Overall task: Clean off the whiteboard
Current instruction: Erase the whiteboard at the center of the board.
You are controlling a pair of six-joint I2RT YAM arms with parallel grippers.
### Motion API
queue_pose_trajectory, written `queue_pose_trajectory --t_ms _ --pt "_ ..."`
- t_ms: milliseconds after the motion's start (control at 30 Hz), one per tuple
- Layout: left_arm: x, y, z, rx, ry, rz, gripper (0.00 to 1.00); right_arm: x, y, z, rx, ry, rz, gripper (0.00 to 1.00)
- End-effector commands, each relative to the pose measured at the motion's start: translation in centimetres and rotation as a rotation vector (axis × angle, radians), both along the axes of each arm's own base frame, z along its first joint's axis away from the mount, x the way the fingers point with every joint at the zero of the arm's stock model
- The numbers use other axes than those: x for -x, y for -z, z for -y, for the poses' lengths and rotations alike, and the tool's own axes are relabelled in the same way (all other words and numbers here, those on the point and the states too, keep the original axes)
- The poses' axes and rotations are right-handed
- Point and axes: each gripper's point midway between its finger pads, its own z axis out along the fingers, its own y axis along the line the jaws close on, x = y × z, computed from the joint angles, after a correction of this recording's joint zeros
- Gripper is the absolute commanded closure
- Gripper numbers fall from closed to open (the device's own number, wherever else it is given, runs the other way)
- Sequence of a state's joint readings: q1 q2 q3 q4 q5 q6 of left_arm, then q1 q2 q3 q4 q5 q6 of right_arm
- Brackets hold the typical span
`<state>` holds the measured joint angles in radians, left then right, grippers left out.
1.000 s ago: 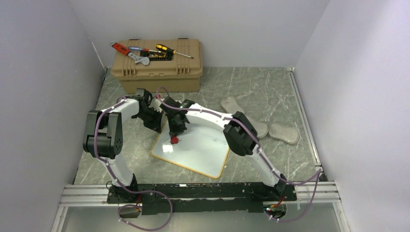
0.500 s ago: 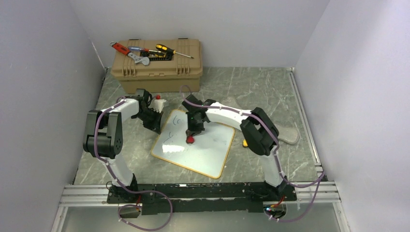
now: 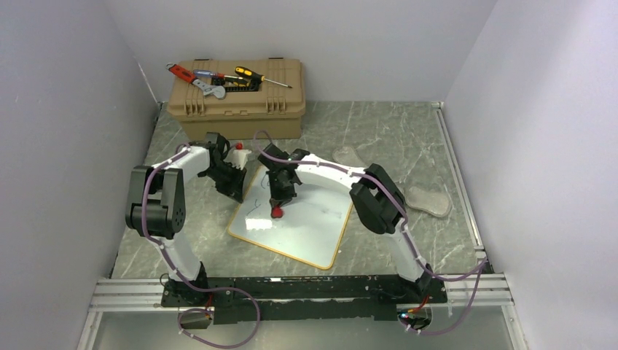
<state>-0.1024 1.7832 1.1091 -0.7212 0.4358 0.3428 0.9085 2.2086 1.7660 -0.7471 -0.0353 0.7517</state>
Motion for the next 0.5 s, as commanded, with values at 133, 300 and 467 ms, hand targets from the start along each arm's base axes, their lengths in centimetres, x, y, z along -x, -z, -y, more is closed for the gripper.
queue_pose_trajectory --t_ms 133,300,467 --pt "0.6 -8.2 0.6 0.084 0.098 0.096 0.57 -6.3 -6.7 12.6 0.088 0.178 0.108 1.0" --pt "5.2 -8.0 0.6 0.054 0.22 0.06 0.3 -10.1 -5.4 18.4 0.258 0.268 0.172 1.0" --pt "9.6 -6.1 -0.5 -0.024 0.309 0.032 0.21 -13.5 -4.7 20.2 0.27 0.342 0.233 1.0"
